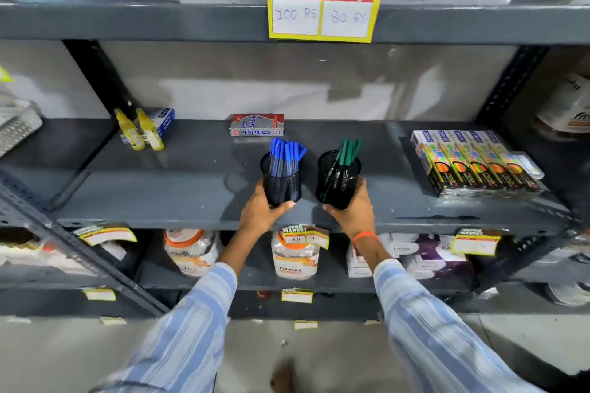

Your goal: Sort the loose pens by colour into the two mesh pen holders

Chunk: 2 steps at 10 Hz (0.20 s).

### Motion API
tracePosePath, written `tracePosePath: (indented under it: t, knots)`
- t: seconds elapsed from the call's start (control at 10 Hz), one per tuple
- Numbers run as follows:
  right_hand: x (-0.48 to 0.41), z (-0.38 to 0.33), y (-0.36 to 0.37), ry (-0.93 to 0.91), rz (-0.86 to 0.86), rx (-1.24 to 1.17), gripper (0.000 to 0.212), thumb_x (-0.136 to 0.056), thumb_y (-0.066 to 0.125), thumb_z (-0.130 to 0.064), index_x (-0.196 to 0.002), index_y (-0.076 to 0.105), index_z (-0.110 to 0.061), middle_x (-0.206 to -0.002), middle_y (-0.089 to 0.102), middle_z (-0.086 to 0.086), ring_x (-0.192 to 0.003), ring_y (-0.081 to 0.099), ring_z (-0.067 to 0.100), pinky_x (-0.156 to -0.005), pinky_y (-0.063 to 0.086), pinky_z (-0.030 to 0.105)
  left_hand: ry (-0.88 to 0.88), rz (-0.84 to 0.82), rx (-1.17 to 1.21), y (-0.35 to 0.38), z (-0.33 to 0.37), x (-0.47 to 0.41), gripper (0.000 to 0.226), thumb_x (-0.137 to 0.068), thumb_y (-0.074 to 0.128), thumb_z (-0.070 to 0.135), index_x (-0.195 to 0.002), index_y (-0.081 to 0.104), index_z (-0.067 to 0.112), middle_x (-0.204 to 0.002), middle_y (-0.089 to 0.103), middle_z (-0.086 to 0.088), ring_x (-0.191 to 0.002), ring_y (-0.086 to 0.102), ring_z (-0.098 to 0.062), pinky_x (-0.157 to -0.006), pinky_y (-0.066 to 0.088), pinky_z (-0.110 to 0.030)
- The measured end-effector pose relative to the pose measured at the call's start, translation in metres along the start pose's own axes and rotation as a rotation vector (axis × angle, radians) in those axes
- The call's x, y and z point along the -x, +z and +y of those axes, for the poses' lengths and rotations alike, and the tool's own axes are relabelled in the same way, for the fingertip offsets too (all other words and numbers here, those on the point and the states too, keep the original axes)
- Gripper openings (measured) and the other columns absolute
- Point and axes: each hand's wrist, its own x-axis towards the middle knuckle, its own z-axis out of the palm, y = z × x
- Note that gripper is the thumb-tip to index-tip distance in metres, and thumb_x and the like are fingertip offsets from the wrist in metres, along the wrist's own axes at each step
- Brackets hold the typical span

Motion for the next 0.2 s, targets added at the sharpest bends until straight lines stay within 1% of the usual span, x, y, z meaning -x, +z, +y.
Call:
tracePosePath:
  t: [0.1, 0.2]
  knots:
    - [0.009, -0.016, -0.021, 0.070, -0.107, 0.201, 0.097, -0.076, 0.068, -0.044, -0.138, 0.012, 0.005, -0.135, 0.046, 0.028, -0.124, 0.044, 0.042, -0.103, 0.039, 0.049, -0.067, -0.081, -0.230, -0.010, 0.029, 0.015, 0.064, -0.076, 0.067, 0.050, -0.120, 0.046, 0.008, -0.120, 0.060, -0.018, -0.105, 0.057, -0.037, -0.082, 0.048, -0.043]
    - [0.018, -0.036, -0.045, 0.092, -0.135, 0.262, 0.081, -0.080, 0.056, -0.057, -0.130, 0.033, 0.003, -0.128, 0.054, 0.025, -0.119, 0.050, 0.041, -0.097, 0.043, 0.046, -0.074, -0.037, -0.347, -0.021, 0.052, 0.030, 0.056, -0.078, 0.063, 0.055, -0.109, 0.052, 0.009, -0.115, 0.062, -0.016, -0.102, 0.057, -0.036, -0.080, 0.048, -0.041]
